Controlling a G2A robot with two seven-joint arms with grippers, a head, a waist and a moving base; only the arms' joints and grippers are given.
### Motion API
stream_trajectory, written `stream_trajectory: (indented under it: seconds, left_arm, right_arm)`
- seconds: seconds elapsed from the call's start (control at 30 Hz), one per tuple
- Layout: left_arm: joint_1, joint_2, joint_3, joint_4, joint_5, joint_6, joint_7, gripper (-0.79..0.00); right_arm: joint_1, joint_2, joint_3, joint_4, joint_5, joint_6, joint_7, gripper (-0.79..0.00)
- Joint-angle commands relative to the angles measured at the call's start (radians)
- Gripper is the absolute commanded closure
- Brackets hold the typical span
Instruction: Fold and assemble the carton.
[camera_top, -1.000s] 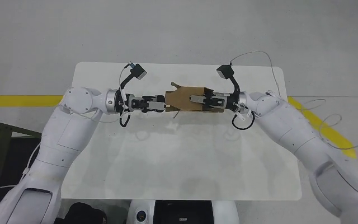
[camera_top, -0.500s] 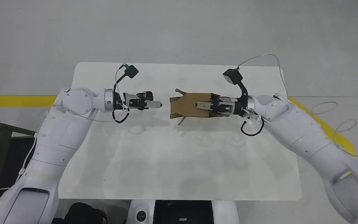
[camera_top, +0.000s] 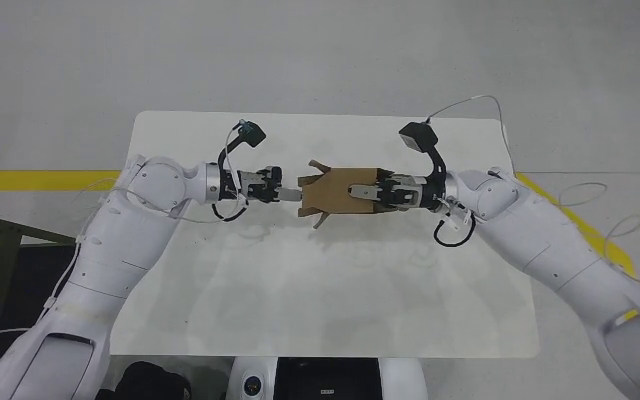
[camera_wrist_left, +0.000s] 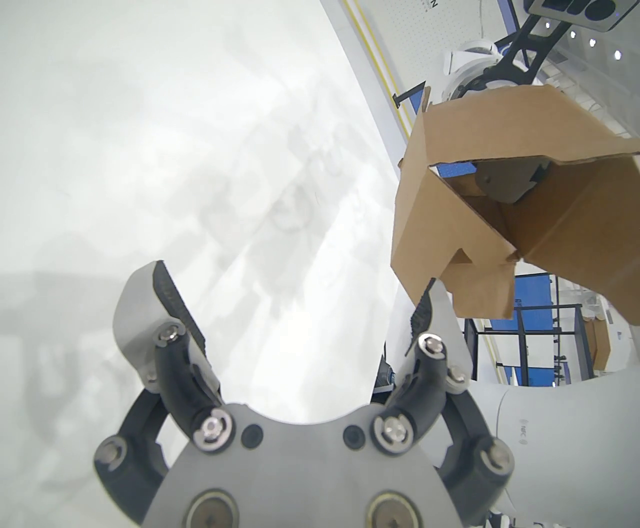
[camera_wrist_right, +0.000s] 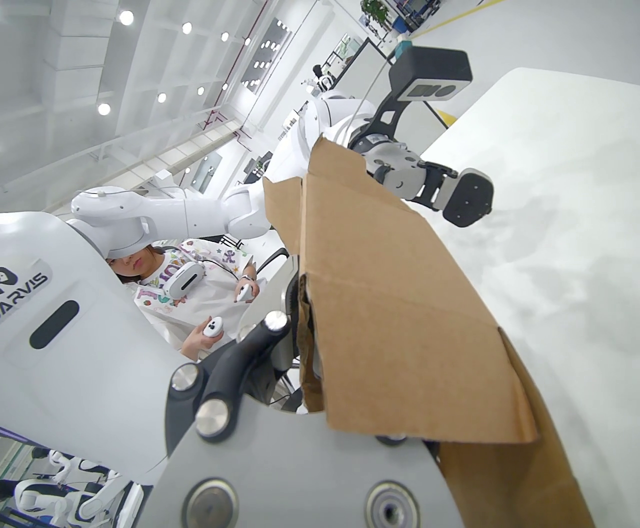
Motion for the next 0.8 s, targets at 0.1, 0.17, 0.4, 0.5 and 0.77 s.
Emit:
stream_trajectory:
  seconds: [0.1, 0.17, 0.4, 0.5, 0.77]
  left_arm:
    - [-0.006, -0.005, 0.015, -0.008, -0.016, 0.003, -0.002, -0.785]
    - [-0.010, -0.006, 0.018, -0.010, -0.023, 0.004, -0.005, -0.785]
    - [-0.019, -0.007, 0.020, -0.015, -0.048, 0.006, -0.014, -0.785]
    - [-0.021, -0.008, 0.021, -0.013, -0.054, 0.008, -0.013, -0.785]
    - [-0.023, -0.009, 0.023, -0.009, -0.070, 0.008, -0.014, -0.785]
  right_arm:
    - [0.003, -0.005, -0.008, -0.005, 0.004, 0.000, 0.000, 0.000]
    - [0.005, -0.009, -0.015, -0.004, 0.008, 0.000, 0.000, 0.000]
    - [0.015, -0.025, -0.033, -0.005, 0.017, 0.000, 0.000, 0.000]
    - [0.018, -0.031, -0.041, -0.007, 0.017, 0.000, 0.000, 0.000]
    - [0.027, -0.043, -0.056, -0.009, 0.018, 0.000, 0.000, 0.000]
